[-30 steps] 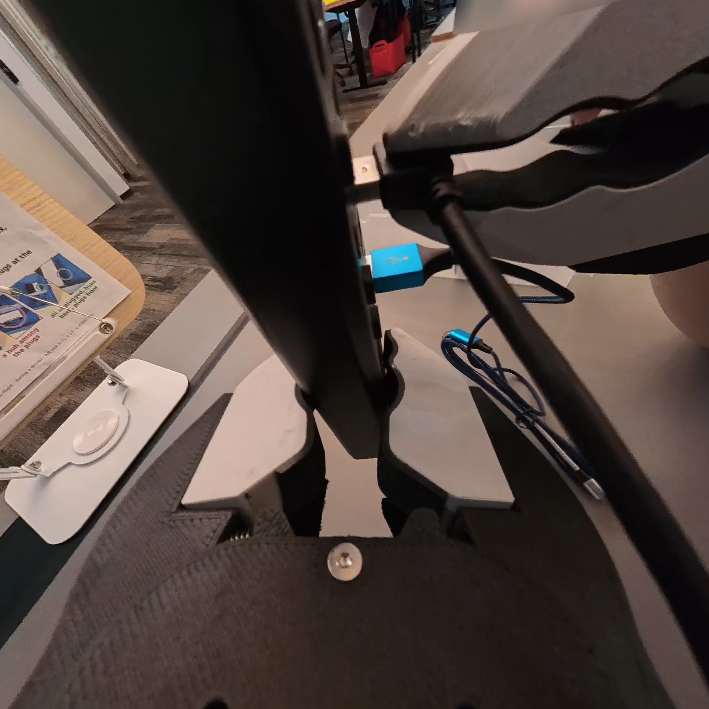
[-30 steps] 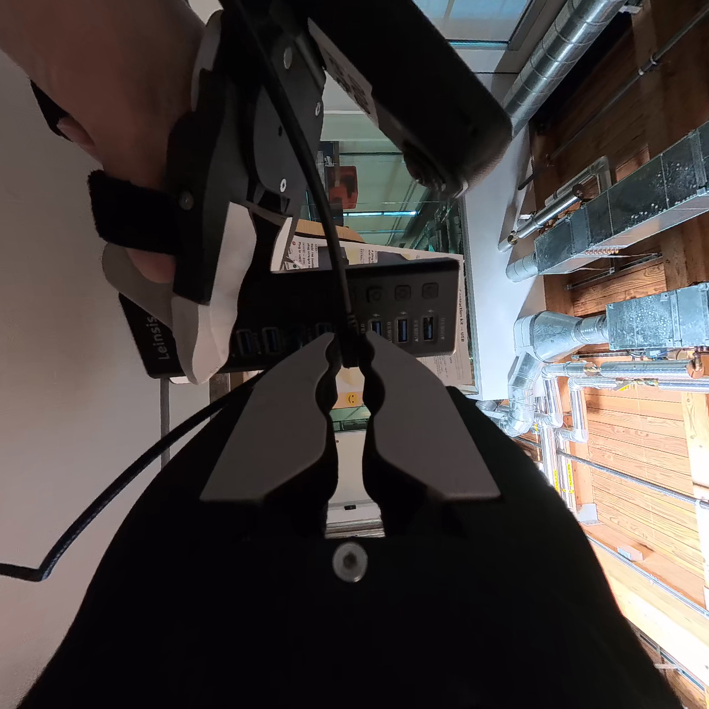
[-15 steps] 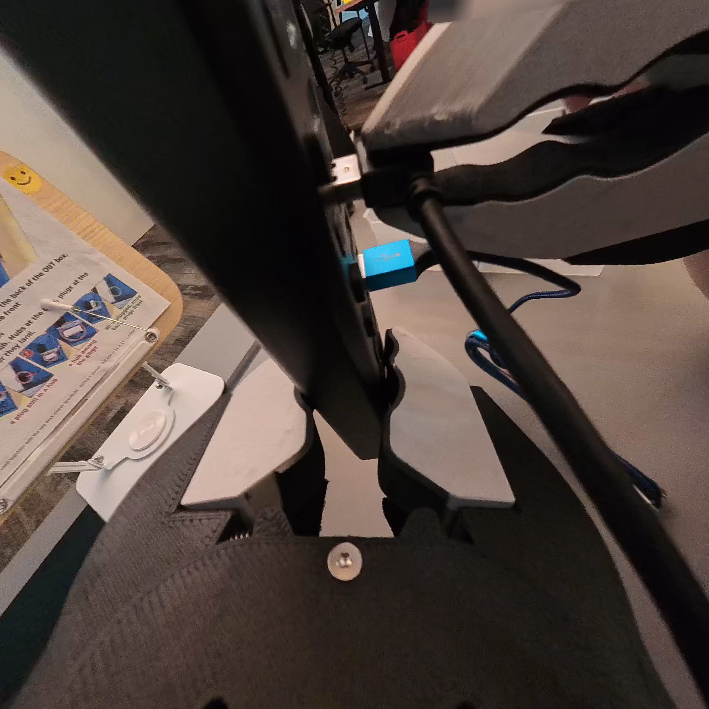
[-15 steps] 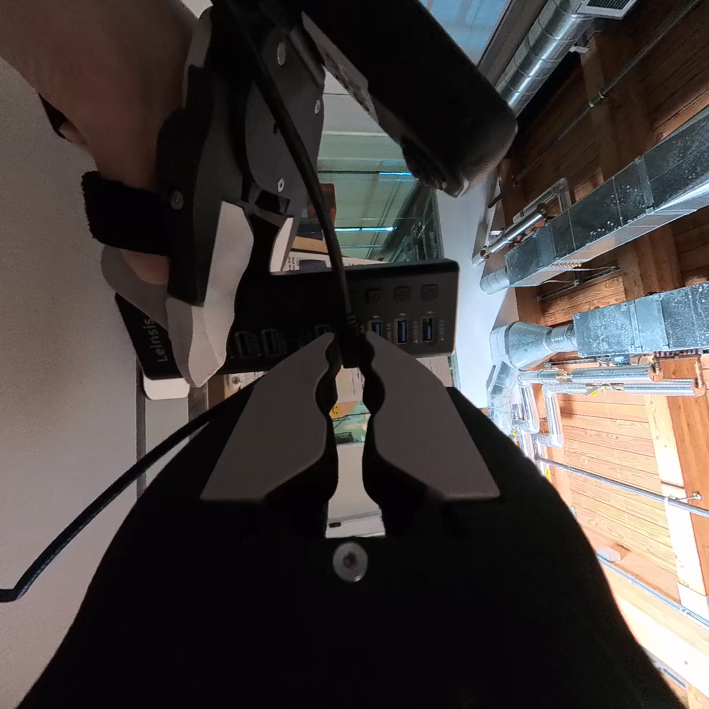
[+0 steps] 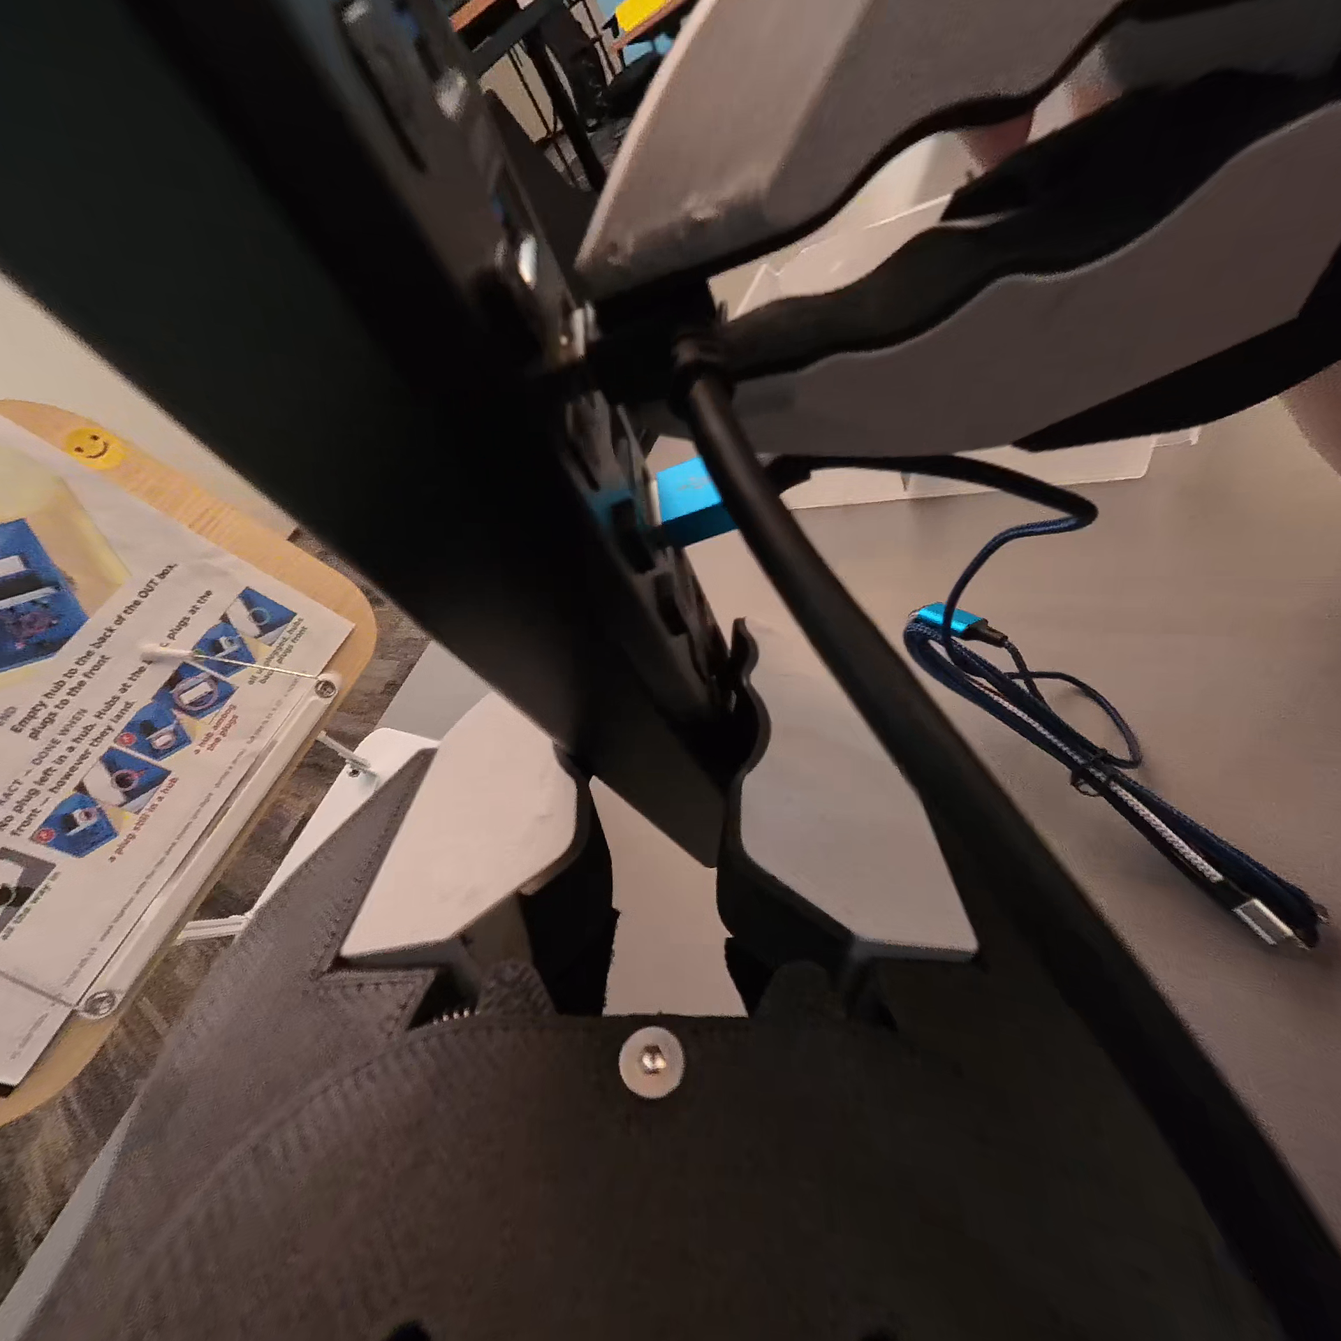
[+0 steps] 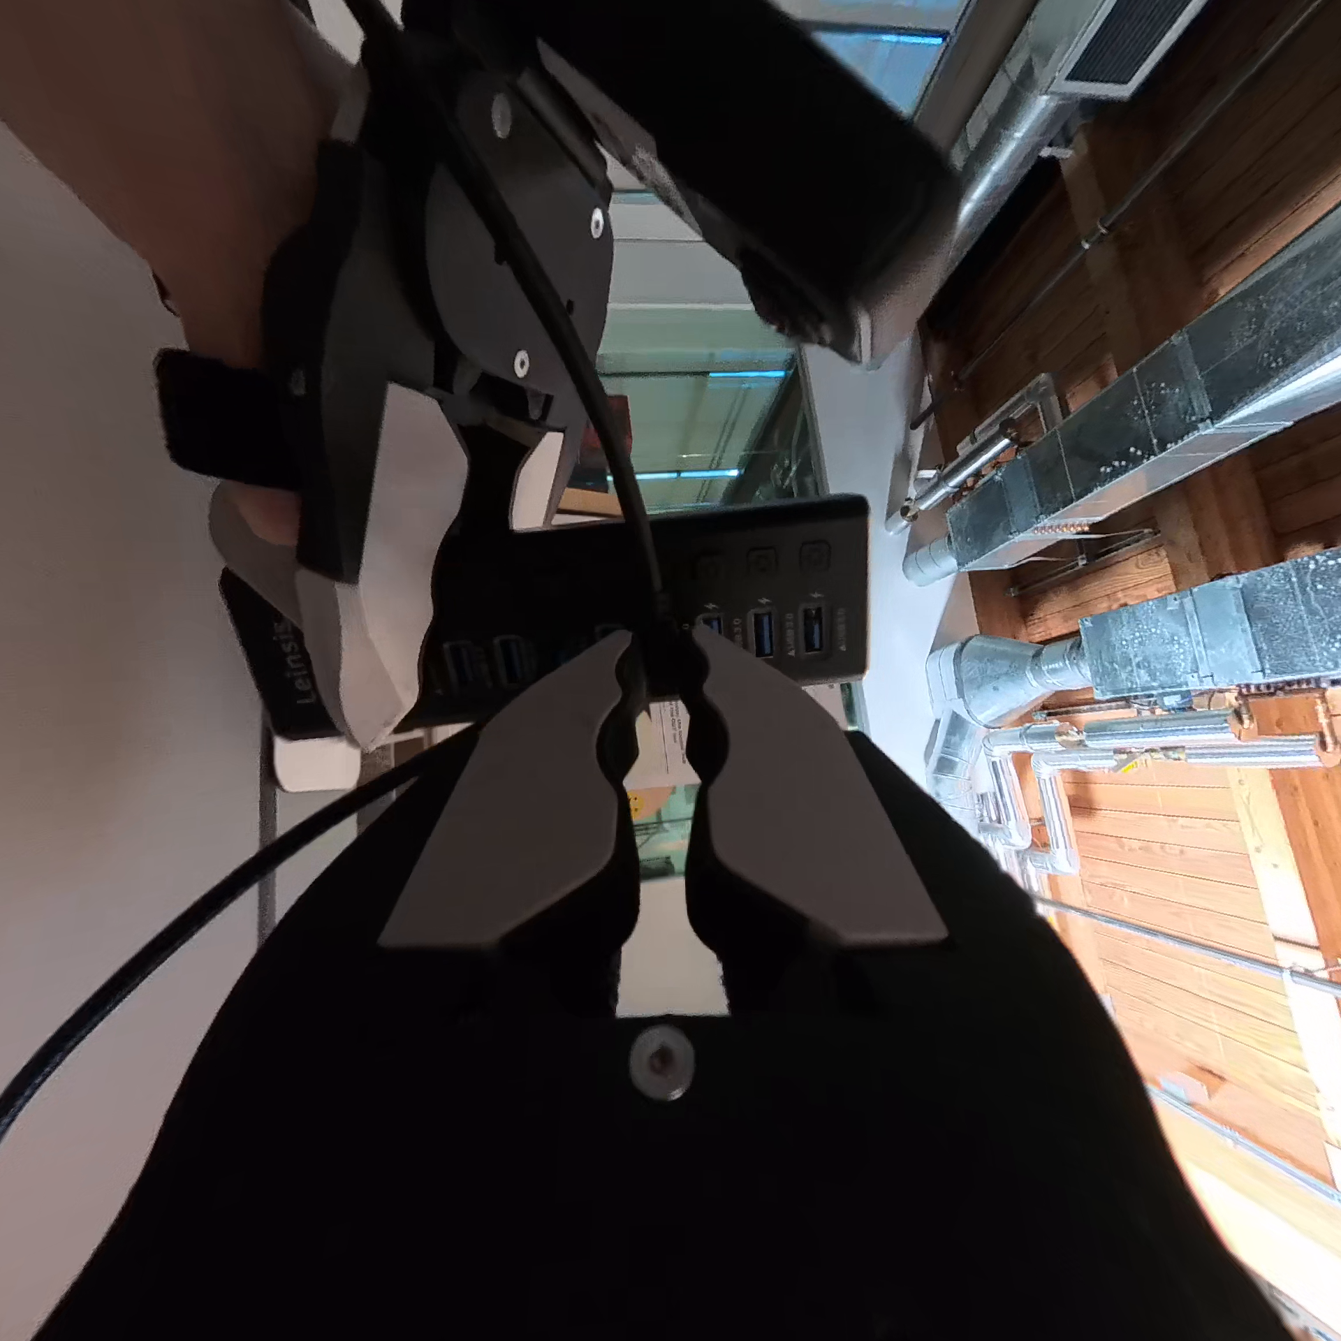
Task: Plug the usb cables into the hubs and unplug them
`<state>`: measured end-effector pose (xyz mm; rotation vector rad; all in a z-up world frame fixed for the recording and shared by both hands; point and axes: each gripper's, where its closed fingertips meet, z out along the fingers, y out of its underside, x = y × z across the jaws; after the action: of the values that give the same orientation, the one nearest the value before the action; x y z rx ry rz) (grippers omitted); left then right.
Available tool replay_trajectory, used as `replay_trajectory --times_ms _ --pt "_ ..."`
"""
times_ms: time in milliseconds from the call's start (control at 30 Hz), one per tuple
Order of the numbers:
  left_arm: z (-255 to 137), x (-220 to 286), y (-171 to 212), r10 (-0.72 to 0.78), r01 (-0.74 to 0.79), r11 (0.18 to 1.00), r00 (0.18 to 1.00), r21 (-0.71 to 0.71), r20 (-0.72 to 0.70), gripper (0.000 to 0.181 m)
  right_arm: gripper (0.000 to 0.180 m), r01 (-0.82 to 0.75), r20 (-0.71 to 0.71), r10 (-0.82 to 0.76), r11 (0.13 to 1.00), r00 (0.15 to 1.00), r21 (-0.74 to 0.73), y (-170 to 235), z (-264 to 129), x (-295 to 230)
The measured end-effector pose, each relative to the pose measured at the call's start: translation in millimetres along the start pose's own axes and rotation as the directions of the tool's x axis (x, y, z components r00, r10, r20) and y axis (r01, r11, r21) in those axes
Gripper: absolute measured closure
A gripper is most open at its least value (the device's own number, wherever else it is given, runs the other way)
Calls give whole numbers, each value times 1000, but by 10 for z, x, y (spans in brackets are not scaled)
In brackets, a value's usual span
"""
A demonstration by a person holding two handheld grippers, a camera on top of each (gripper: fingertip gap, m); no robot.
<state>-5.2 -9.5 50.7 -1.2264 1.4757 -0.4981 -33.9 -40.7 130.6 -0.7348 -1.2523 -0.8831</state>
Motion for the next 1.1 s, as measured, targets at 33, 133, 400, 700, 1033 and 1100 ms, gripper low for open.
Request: replay_trajectory --times_ms 33,133,400,700,1033,1100 --pt "1 8 -10 -4 4 1000 1000 7 -6 151 171 12 -10 -12 1000 1000 14 -12 -12 4" --pt "7 -2 -7 -19 19 1000 1000 16 -15 151 171 15 0 -15 1000 1000 -8 -5 -4 1" --pt "-19 -106 -41 -79 78 997 996 30 41 152 171 39 -56 -40 999 998 -19 -26 23 45" --pt "-41 -288 30 -186 183 983 972 31 146 152 171 109 -142 -120 991 983 -79 3 108 24" --pt "-82 -331 24 -181 178 983 970 37 161 152 171 91 -148 -110 988 983 -127 29 132 37" --pt "-84 -333 22 -181 177 983 970 40 162 153 172 90 -147 -109 987 983 -132 44 132 35"
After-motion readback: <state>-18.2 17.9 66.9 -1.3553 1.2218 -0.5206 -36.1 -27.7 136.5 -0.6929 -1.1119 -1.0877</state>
